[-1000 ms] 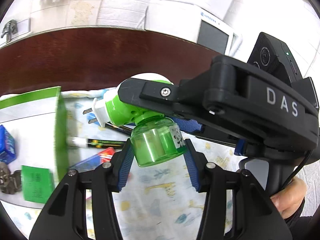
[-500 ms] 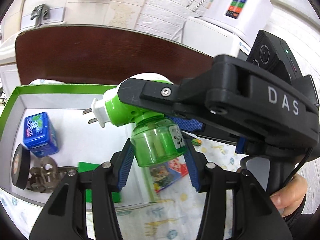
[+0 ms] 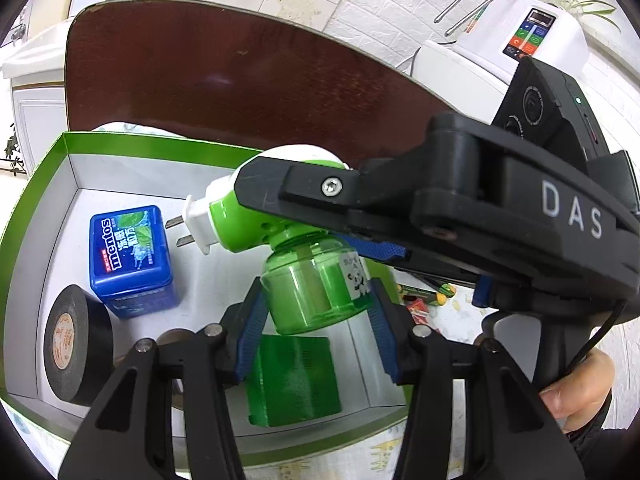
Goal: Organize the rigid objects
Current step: 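Lift the repellent heater into the green box and open the right gripper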
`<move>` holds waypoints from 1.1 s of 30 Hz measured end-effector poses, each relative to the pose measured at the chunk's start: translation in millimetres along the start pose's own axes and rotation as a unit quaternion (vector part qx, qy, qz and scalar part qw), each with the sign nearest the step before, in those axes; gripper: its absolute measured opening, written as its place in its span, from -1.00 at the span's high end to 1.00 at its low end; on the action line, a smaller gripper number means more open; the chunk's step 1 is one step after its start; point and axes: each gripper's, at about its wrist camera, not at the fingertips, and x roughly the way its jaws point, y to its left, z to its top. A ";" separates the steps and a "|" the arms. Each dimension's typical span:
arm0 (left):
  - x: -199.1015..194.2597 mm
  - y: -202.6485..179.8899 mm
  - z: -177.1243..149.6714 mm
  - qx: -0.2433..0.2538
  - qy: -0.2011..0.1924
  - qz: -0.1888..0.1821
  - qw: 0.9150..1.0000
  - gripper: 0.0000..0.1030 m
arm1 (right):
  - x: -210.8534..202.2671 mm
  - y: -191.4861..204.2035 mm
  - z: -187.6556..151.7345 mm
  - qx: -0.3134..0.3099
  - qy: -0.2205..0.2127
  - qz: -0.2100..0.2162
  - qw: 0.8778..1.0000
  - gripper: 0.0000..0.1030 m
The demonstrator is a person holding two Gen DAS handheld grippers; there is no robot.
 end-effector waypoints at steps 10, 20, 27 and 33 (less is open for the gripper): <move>1.2 27.1 -2.3 -0.021 0.012 0.044 0.999 0.10 | 25.0 -4.9 5.0 0.007 0.014 -0.013 1.000 -0.27; -8.4 31.3 -12.1 -0.034 0.007 0.070 0.997 0.07 | 28.1 0.0 2.1 -0.015 0.017 -0.038 0.999 -0.27; -19.7 5.8 -11.5 -0.025 -0.007 0.064 0.998 0.07 | 6.0 1.0 -0.3 -0.020 -0.001 -0.031 0.999 -0.27; -29.6 -32.2 -17.5 0.004 -0.015 0.043 0.999 0.07 | -36.7 -12.3 -5.3 -0.013 -0.034 -0.038 0.999 -0.27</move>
